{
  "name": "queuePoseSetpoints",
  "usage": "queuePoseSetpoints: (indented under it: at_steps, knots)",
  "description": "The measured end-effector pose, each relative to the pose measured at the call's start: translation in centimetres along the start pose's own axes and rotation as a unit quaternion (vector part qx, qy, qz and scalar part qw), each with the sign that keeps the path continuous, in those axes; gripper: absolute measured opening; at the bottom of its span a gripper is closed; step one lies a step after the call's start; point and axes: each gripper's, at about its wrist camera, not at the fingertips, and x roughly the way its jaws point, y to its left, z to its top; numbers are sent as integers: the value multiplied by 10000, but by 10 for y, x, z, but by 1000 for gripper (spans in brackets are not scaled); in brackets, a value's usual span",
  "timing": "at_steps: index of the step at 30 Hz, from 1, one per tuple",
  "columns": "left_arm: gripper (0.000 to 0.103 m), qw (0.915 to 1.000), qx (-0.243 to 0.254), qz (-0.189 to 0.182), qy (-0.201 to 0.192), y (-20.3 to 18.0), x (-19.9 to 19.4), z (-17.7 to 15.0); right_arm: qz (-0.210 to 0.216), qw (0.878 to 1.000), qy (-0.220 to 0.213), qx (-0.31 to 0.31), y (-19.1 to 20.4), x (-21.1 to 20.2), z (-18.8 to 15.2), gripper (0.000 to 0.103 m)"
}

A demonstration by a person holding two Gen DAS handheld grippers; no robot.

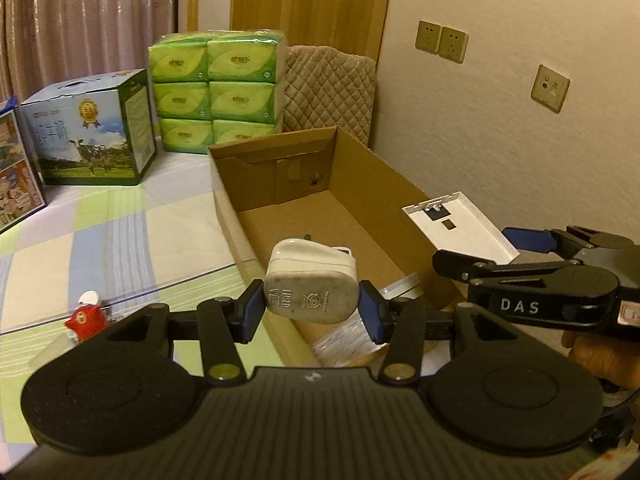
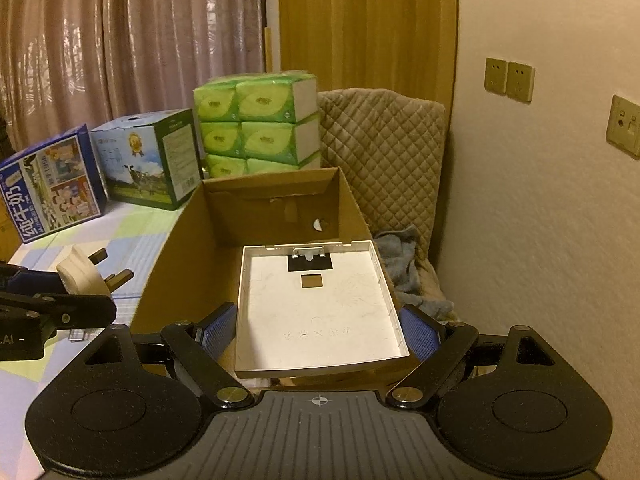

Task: Organize rigid objects
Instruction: 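Carry both items over the box and open the left tool to drop the charger, then lower the white square plate into the box and open the right tool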

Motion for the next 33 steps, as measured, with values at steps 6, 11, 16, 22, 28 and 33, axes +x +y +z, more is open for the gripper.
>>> queuePoseSetpoints:
  at_steps: [6,11,16,22,28,33]
  knots:
    - [45,9999,17,-74,81,-5,18,7,-7,9999,88,72,-9,12,0,84]
    - [45,9999,61,-112,117,-5,29,12,6,9998,134,133,-14,21,2,84]
    - [45,9998,99,-124,130,-8,38,16,1,9998,148,149,-14,25,3,84]
    - [59,9997,77,-207,110,-9,42,21,-9,9998,153,158,-15,26,4,84]
    - [59,10000,67,-52,-34,-2,30,22,-3,9998,138,170,-14,25,4,84]
    - [59,9999,-42,79,-45,11,20,17,33,9998,128,176,-11,23,5,84]
